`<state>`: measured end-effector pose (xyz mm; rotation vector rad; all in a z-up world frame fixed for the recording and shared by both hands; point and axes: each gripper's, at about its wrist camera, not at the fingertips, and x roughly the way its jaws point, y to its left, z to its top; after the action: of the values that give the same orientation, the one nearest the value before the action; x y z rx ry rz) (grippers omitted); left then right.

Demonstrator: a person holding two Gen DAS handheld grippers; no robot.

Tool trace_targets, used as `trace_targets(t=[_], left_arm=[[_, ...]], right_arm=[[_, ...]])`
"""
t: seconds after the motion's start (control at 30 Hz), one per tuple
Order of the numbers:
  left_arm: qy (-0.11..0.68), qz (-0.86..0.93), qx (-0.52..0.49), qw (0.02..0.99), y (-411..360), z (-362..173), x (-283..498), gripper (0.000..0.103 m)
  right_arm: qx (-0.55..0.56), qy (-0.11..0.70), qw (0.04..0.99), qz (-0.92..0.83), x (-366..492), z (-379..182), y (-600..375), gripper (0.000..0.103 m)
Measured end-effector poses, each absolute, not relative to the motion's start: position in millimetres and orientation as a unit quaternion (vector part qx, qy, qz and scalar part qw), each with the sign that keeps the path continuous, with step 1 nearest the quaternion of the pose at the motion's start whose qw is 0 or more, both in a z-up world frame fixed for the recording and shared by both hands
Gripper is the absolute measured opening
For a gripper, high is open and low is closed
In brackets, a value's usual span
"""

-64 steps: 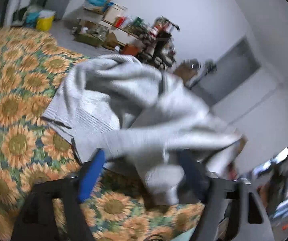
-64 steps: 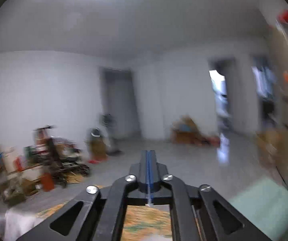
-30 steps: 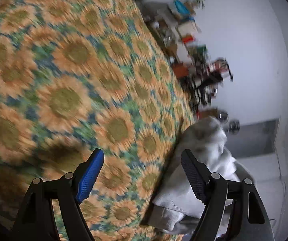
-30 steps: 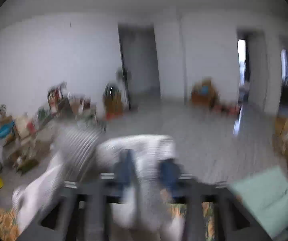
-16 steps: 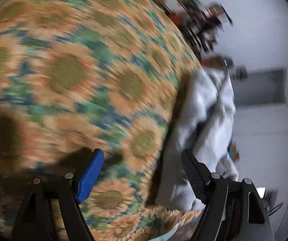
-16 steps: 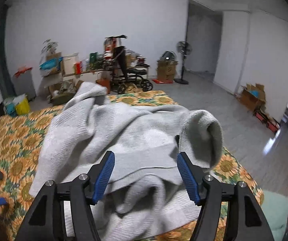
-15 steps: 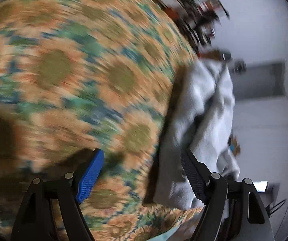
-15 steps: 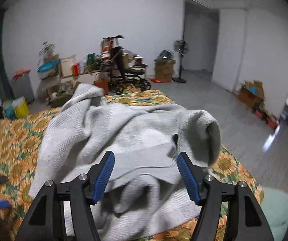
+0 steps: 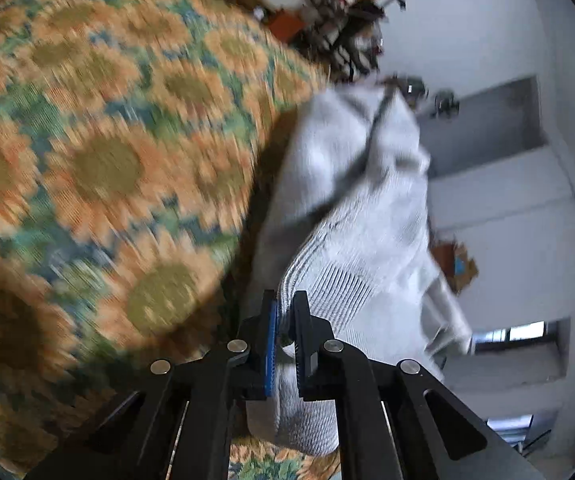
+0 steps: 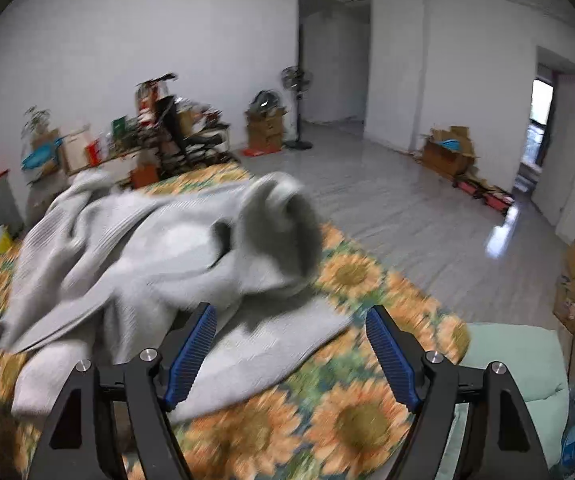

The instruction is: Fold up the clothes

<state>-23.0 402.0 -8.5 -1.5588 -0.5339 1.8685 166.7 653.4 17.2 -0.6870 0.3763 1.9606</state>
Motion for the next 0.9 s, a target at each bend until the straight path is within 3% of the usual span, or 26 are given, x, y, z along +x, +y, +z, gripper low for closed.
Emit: trace_targets(t=[0.27, 0.37, 0.4, 0.43, 0.47, 0.57, 0.77, 0.9], left_arm=[[-0.212, 0.731, -0.574, 0.302, 396, 14, -35, 0.007], [-0.196, 0.737, -0.572, 0.302, 403, 14, -23, 0.007], [-0.194, 0.737, -0.572, 0.303, 402, 13, -22, 0.007], [-0.193, 0.737, -0.572, 0.304, 402, 13, -22, 0.007], [-0.192, 0.737, -0.572, 0.305, 401, 13, -22, 0.007], [-0.202, 0.742, -0.560, 0.309, 392, 20, -25, 0.007], [-0.240, 0.766, -0.514, 0.300, 355, 61, -51, 0.007], [-0.281, 0.808, -0.455, 0.247, 273, 109, -88, 0.007]], right_arm=[[-0.296, 0.258, 0.447, 0.804, 135, 7, 718, 0.086], [-0.320, 0.251, 0.472, 0.782, 118, -5, 730, 0.087], [-0.324, 0.251, 0.474, 0.780, 113, -8, 733, 0.076], [-0.318, 0.254, 0.460, 0.789, 110, -11, 733, 0.025], [-0.311, 0.259, 0.450, 0.796, 109, -11, 732, 0.003], [-0.277, 0.275, 0.442, 0.808, 119, 0, 719, 0.006], [-0.222, 0.164, 0.290, 0.916, 105, 91, 593, 0.006], [-0.184, 0.088, 0.165, 0.965, 92, 151, 502, 0.006]])
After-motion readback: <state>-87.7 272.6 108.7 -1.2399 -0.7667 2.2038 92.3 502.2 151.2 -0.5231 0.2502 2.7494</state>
